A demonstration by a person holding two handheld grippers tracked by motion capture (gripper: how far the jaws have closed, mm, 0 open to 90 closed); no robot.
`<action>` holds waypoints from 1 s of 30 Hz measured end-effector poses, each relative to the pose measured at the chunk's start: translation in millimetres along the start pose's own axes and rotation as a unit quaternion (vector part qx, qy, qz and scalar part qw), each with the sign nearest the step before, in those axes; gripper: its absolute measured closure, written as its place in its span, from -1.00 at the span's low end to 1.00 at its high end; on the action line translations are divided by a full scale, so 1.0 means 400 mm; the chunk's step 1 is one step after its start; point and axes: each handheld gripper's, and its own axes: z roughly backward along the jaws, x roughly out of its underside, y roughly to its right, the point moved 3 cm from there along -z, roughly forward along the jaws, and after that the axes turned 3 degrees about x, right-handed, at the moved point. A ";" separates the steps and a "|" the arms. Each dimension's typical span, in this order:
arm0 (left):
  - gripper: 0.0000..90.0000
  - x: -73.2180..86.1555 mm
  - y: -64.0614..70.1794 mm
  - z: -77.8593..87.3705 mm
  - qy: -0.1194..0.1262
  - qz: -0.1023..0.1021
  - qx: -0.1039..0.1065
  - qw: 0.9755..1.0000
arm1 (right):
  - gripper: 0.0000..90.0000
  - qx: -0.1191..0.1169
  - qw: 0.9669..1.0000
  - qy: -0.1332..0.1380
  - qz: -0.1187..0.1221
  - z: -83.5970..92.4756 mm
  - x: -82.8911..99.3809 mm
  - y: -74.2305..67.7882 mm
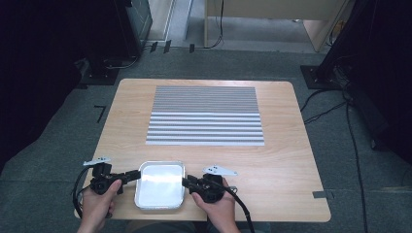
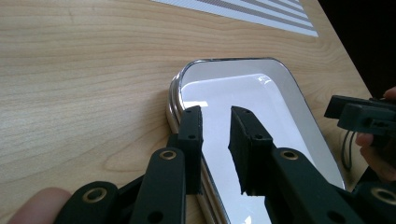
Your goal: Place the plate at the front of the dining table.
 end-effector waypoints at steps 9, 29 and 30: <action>0.64 0.002 0.008 -0.007 -0.004 -0.002 0.008 1.000 | 0.58 -0.025 0.999 -0.017 -0.026 -0.010 0.007 0.005; 0.59 0.002 -0.008 -0.002 -0.005 0.009 0.002 1.000 | 0.57 -0.059 0.994 -0.033 -0.083 -0.025 0.013 0.026; 0.59 0.002 -0.008 -0.002 -0.005 0.009 0.002 1.000 | 0.58 -0.059 0.994 -0.033 -0.085 -0.027 0.015 0.027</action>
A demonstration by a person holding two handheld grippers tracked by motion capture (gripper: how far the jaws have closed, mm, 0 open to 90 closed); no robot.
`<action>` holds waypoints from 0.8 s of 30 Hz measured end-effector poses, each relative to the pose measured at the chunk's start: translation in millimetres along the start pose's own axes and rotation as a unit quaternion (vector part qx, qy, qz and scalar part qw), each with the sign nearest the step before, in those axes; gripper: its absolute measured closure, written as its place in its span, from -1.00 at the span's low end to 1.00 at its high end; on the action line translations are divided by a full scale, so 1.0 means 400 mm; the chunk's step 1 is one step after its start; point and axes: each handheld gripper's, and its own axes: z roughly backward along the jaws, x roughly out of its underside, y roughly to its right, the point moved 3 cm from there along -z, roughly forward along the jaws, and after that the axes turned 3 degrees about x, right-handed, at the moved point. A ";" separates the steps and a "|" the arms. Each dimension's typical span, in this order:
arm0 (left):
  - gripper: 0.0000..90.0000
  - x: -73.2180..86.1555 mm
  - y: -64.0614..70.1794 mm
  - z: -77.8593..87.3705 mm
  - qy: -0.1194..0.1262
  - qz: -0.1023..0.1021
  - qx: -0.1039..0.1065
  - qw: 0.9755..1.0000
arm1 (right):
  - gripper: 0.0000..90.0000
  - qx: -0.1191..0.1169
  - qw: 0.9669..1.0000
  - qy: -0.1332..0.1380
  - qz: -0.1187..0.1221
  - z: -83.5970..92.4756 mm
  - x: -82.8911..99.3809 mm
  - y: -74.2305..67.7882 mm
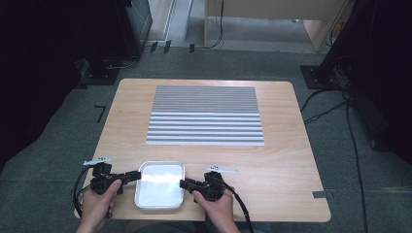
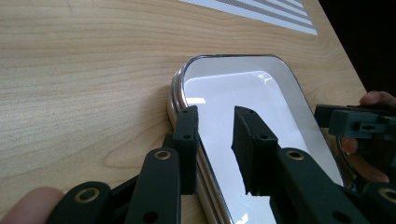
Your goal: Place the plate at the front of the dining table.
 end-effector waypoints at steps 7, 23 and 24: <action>0.59 0.000 -0.003 -0.001 -0.001 0.005 0.006 1.000 | 0.60 -0.015 1.000 0.005 -0.022 0.006 -0.004 0.005; 0.53 0.004 0.023 -0.024 -0.018 -0.007 0.030 0.999 | 0.57 -0.046 0.998 0.018 -0.039 0.021 -0.012 -0.006; 0.52 0.001 0.020 -0.016 -0.012 -0.004 0.029 0.999 | 0.57 -0.042 0.998 0.018 -0.036 0.019 -0.012 -0.005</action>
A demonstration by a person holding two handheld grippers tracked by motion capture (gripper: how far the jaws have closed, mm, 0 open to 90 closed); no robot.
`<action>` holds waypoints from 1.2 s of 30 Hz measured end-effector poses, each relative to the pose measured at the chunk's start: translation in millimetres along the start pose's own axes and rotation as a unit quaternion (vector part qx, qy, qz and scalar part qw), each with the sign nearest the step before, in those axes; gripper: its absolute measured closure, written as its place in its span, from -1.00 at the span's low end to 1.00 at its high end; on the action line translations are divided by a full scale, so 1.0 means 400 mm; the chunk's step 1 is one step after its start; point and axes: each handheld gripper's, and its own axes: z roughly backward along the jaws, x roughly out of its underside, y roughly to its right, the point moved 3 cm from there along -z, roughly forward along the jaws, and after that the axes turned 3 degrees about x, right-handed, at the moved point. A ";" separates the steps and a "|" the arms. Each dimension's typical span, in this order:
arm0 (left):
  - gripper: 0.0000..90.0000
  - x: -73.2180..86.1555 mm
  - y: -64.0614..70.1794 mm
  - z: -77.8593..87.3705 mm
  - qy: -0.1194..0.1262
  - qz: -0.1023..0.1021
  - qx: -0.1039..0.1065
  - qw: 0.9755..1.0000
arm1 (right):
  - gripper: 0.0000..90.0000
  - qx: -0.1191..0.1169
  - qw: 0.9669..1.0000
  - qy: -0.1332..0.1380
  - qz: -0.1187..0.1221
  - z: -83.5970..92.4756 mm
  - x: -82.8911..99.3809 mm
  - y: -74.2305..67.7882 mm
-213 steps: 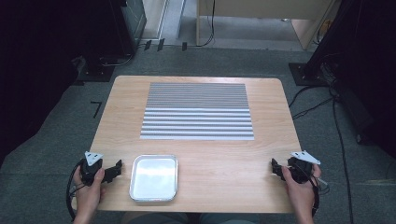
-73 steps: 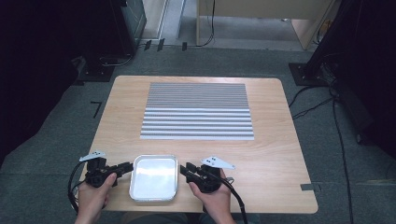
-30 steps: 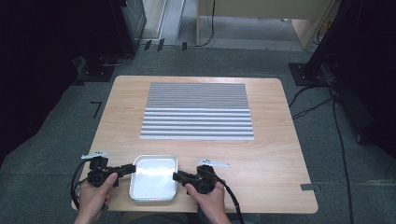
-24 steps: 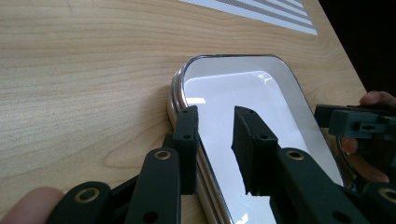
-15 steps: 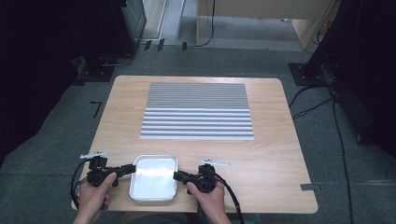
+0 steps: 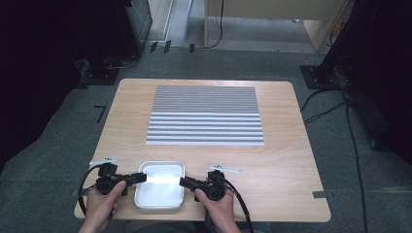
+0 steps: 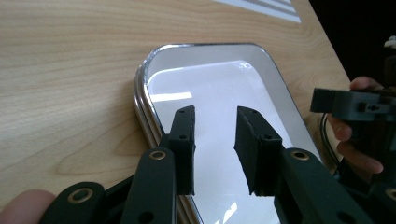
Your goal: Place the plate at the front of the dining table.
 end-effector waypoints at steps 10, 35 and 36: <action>0.54 -0.005 -0.017 0.016 0.014 0.012 -0.003 1.000 | 0.54 0.015 1.000 -0.007 -0.003 -0.010 0.006 0.014; 0.52 -0.003 -0.033 0.018 0.014 0.032 0.002 0.999 | 0.54 0.013 1.000 -0.009 -0.011 -0.017 0.014 0.021; 0.52 -0.003 -0.034 0.018 0.015 0.034 0.005 0.999 | 0.54 0.011 1.000 -0.009 -0.012 -0.017 0.014 0.022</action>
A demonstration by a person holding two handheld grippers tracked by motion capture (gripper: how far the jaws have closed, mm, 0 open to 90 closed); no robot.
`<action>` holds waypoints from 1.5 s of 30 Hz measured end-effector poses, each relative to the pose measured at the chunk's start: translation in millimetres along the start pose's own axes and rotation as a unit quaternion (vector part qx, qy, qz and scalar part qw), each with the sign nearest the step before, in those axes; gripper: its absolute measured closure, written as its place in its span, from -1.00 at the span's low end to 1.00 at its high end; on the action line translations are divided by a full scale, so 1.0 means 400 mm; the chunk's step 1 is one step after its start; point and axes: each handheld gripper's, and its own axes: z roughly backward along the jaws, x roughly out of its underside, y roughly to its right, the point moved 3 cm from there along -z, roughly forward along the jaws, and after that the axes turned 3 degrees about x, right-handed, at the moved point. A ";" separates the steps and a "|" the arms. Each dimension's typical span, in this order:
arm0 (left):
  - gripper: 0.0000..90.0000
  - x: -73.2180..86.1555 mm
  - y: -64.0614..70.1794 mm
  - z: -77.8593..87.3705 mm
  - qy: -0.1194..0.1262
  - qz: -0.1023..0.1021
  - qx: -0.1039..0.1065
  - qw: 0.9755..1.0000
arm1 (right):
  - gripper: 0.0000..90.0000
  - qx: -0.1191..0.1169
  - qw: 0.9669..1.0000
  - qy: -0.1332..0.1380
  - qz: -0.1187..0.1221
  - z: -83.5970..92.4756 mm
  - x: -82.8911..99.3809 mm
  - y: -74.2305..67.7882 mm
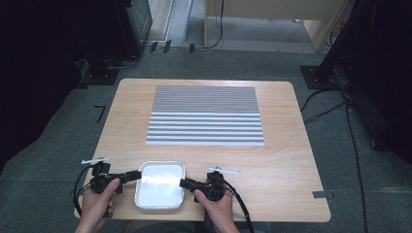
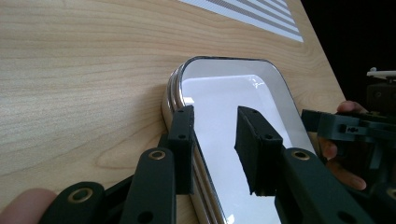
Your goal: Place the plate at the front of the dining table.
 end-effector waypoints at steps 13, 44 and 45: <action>0.49 0.003 0.003 -0.011 -0.007 0.004 0.015 1.000 | 0.54 -0.010 1.000 0.011 -0.006 0.010 -0.007 0.000; 0.69 0.006 0.045 -0.026 -0.015 -0.015 0.025 0.999 | 0.95 0.035 0.999 0.007 -0.012 0.023 -0.021 -0.008; 0.70 0.005 0.046 -0.025 -0.012 -0.014 0.029 0.999 | 0.95 0.035 0.999 0.008 -0.010 0.025 -0.022 -0.010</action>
